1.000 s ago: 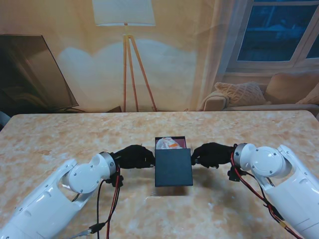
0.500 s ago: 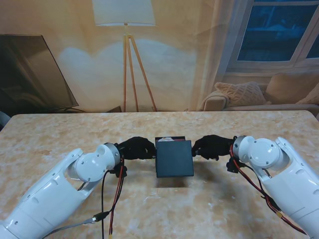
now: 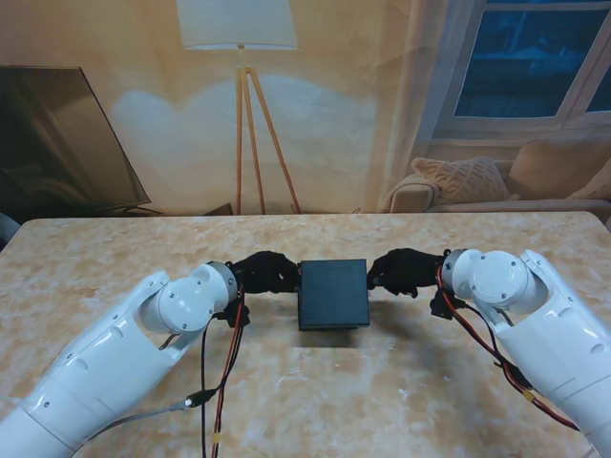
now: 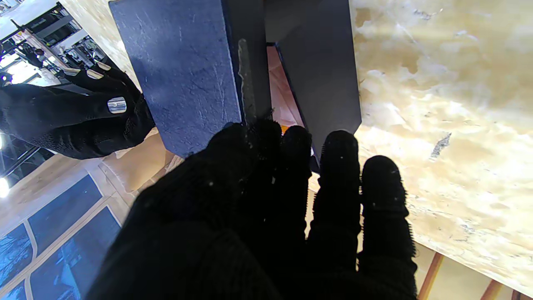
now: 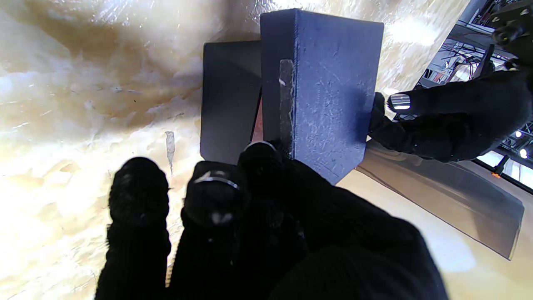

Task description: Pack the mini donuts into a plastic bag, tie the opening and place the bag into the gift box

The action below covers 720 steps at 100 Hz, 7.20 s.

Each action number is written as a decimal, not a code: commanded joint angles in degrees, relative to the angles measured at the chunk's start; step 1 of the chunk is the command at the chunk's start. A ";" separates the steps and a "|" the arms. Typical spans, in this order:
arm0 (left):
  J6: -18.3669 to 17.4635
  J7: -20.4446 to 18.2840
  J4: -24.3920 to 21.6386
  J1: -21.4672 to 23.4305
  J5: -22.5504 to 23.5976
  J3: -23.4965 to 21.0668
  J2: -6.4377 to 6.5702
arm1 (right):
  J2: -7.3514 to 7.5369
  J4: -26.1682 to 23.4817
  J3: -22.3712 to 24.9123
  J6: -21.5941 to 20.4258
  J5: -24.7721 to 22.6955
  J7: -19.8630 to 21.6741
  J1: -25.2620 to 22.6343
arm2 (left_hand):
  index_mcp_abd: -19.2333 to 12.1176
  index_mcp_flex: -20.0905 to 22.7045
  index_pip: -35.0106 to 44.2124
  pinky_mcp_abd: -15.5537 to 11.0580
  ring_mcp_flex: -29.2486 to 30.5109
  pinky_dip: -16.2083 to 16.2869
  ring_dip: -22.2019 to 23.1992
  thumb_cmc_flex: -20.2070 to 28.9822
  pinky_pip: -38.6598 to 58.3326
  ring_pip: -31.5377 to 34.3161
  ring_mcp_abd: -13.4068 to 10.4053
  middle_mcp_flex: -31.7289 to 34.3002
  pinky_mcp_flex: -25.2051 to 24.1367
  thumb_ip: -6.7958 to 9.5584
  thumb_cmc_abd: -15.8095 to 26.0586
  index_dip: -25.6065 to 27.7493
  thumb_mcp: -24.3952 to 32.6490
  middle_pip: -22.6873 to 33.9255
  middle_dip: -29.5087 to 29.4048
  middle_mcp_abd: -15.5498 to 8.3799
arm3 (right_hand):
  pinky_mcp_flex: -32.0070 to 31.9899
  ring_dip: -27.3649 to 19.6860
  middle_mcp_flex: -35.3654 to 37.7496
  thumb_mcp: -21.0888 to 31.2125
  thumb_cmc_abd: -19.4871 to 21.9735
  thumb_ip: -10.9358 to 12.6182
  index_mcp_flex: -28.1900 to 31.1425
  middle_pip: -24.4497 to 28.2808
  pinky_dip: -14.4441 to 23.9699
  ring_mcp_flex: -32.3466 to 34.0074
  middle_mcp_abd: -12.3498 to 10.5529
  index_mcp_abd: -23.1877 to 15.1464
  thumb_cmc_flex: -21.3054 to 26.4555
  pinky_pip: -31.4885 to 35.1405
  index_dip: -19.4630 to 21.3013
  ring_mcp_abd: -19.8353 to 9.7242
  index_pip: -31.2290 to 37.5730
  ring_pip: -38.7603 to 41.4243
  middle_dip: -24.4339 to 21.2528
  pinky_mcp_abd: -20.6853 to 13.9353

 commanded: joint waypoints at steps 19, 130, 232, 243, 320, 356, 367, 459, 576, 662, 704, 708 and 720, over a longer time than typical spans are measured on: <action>0.62 -0.01 0.76 -1.26 -0.14 0.80 -1.02 | -1.22 1.23 -1.13 1.02 0.55 0.07 1.02 | -6.15 -1.94 -3.87 0.49 -0.65 -0.89 -0.95 1.04 -0.34 -0.95 0.28 -0.38 -0.57 -1.79 -0.22 -1.37 -0.52 0.81 -0.48 -2.33 | 0.54 0.91 1.91 1.58 -0.94 -1.09 -2.15 0.70 -0.28 1.49 -1.26 -7.94 -0.04 1.43 -1.73 -1.46 -4.33 0.36 0.06 0.34; 3.43 0.98 5.10 -6.08 0.07 3.71 -2.01 | -2.34 7.76 -6.74 3.85 2.67 -0.49 7.79 | -5.96 -2.00 -4.37 0.55 -1.11 -0.92 -1.05 0.79 -0.70 -1.16 0.41 -1.10 -1.02 -1.67 0.27 -1.24 -1.28 1.40 -1.06 -2.19 | 0.20 0.83 1.50 0.23 -0.11 -0.86 -2.81 0.67 -0.33 1.22 -1.12 -7.54 0.49 1.59 -1.87 -1.36 -5.00 0.43 0.02 0.35; 4.29 1.95 7.86 -7.66 0.28 5.35 -2.57 | -3.01 11.21 -9.95 5.85 3.75 -0.82 10.62 | -5.85 -2.13 -4.69 0.52 -1.41 -0.98 -1.18 0.55 -0.94 -1.37 0.43 -1.75 -1.19 -1.56 0.60 -1.15 -1.90 1.89 -1.71 -2.11 | -0.13 0.73 1.18 -0.69 0.27 -0.71 -3.06 0.67 -0.32 0.96 -0.92 -7.04 0.91 1.67 -1.86 -1.21 -5.53 0.44 -0.15 0.57; 4.20 2.02 8.01 -7.66 0.31 5.40 -2.59 | -3.05 11.50 -10.16 5.75 3.77 -0.83 10.83 | -5.96 -2.06 -4.62 0.55 -1.48 -1.00 -1.19 0.54 -1.00 -1.38 0.43 -1.79 -1.29 -1.54 0.47 -1.08 -1.96 1.98 -1.75 -2.13 | -0.13 0.72 1.17 -0.73 0.39 -0.71 -3.18 0.67 -0.32 0.96 -0.91 -6.92 0.87 1.67 -1.88 -1.21 -5.60 0.44 -0.16 0.41; 3.07 1.57 7.97 -7.06 0.74 5.20 -2.28 | -3.19 11.97 -10.64 6.32 3.61 -1.20 11.21 | -6.63 -1.72 -3.18 0.74 -1.29 -1.10 -1.36 0.62 -1.11 -1.54 0.46 -1.50 -1.21 -1.67 -0.48 -0.36 -2.21 2.32 -1.97 -2.26 | -0.41 0.65 0.67 -1.22 0.53 -0.67 -3.32 0.33 -0.42 0.61 -0.71 -6.77 1.01 1.45 -1.73 -1.18 -5.74 0.19 -0.49 0.48; 2.22 1.17 6.61 -5.86 1.34 4.13 -1.84 | -3.01 11.94 -10.30 5.61 3.38 -0.84 10.95 | -6.87 -1.76 -2.57 0.70 -1.25 -1.13 -1.42 0.62 -1.12 -1.59 0.41 -1.43 -1.23 -1.72 -0.56 -0.19 -2.48 2.44 -2.06 -2.35 | -0.35 0.65 0.78 -1.02 0.29 -0.77 -3.14 0.41 -0.45 0.60 -0.64 -6.87 0.93 1.50 -1.62 -1.18 -5.44 0.17 -0.59 0.34; 2.41 1.14 6.66 -5.90 1.27 4.19 -1.86 | -2.92 11.92 -10.22 5.46 3.17 -0.64 10.87 | -6.61 -1.86 -2.55 0.79 -1.29 -1.15 -1.42 0.65 -1.16 -1.61 0.49 -1.48 -1.27 -1.70 -0.47 -0.27 -2.54 2.45 -2.08 -2.22 | -0.36 0.65 0.77 -0.95 0.27 -0.80 -3.17 0.37 -0.47 0.60 -0.63 -6.78 0.89 1.50 -1.67 -1.18 -5.43 0.17 -0.64 0.45; 3.51 1.87 7.85 -6.67 1.18 4.84 -2.25 | -2.87 12.30 -10.04 4.35 3.31 -0.46 10.75 | -6.30 -2.13 -2.97 0.71 -1.62 -1.18 -1.53 0.43 -1.25 -1.76 0.66 -2.14 -1.38 -1.49 0.01 -0.63 -2.78 2.68 -2.82 -2.02 | -0.18 0.55 0.97 -0.91 -0.30 -1.27 -2.95 0.53 -0.55 0.80 -0.53 -6.62 0.65 1.61 -1.80 -1.17 -4.80 0.13 -0.72 0.39; 3.58 2.38 8.99 -7.31 1.66 5.39 -2.43 | -2.92 12.03 -9.86 4.45 3.37 -0.76 10.45 | -6.14 -2.14 -3.46 0.81 -1.79 -1.18 -1.68 0.27 -1.28 -1.76 0.75 -2.42 -1.55 -1.44 0.09 -0.57 -2.70 2.97 -3.88 -1.79 | -0.10 0.49 1.10 -2.80 -0.66 -2.14 -3.28 0.65 -0.62 0.95 -0.71 -6.46 0.30 1.74 -2.49 -1.24 -3.51 0.26 -0.77 0.37; 5.10 2.62 10.30 -8.43 1.83 6.54 -2.73 | -2.91 11.25 -9.70 6.16 2.69 -1.26 9.92 | -5.08 -2.42 -4.35 1.15 -2.35 -1.13 -1.74 -0.47 -1.50 -1.90 1.40 -3.61 -1.96 -1.26 0.99 -0.71 -2.78 3.18 -4.90 -0.77 | -0.30 0.45 0.77 -5.53 -0.32 -2.63 -3.71 0.42 -0.68 0.79 -0.39 -5.92 0.18 1.66 -3.21 -1.14 -2.25 0.16 -0.89 0.47; 6.00 3.78 10.90 -8.61 3.25 5.93 -2.84 | -2.69 9.78 -7.82 6.37 0.68 -2.15 8.64 | -2.73 -2.31 -7.31 1.74 -3.34 -0.84 -1.88 -1.89 -1.80 -2.14 2.63 -5.42 -2.80 -0.69 2.27 -0.74 -2.04 3.88 -10.21 1.30 | -0.27 0.36 0.54 -6.67 0.44 -2.57 -4.40 0.14 -0.68 0.63 -0.19 -4.85 0.12 1.69 -3.98 -0.95 -2.20 -0.08 -1.12 0.52; 5.99 4.23 10.85 -8.47 3.87 5.55 -2.83 | -2.72 9.53 -7.39 6.28 0.46 -2.54 8.35 | -2.71 -2.32 -7.54 1.82 -3.54 -0.81 -1.85 -1.97 -1.81 -2.13 2.63 -5.73 -2.98 -0.60 2.34 -0.79 -1.98 3.89 -10.56 1.35 | -0.27 0.34 0.50 -6.82 0.66 -2.46 -4.60 0.14 -0.68 0.60 -0.21 -4.69 0.04 1.70 -4.12 -0.95 -2.46 -0.12 -1.13 0.53; 5.42 5.76 10.09 -7.56 5.48 3.89 -2.78 | -2.81 8.72 -6.14 5.61 -0.21 -3.68 7.54 | -3.08 -2.83 -8.27 1.30 -3.89 -0.58 -1.64 -2.07 -1.56 -1.80 2.21 -6.17 -3.23 -0.40 2.51 -0.59 -1.80 4.87 -10.15 0.69 | -0.31 0.30 0.25 -7.46 1.24 -2.05 -5.25 0.26 -0.70 0.44 -0.39 -5.57 -0.26 1.69 -4.29 -1.25 -3.39 -0.25 -1.09 0.39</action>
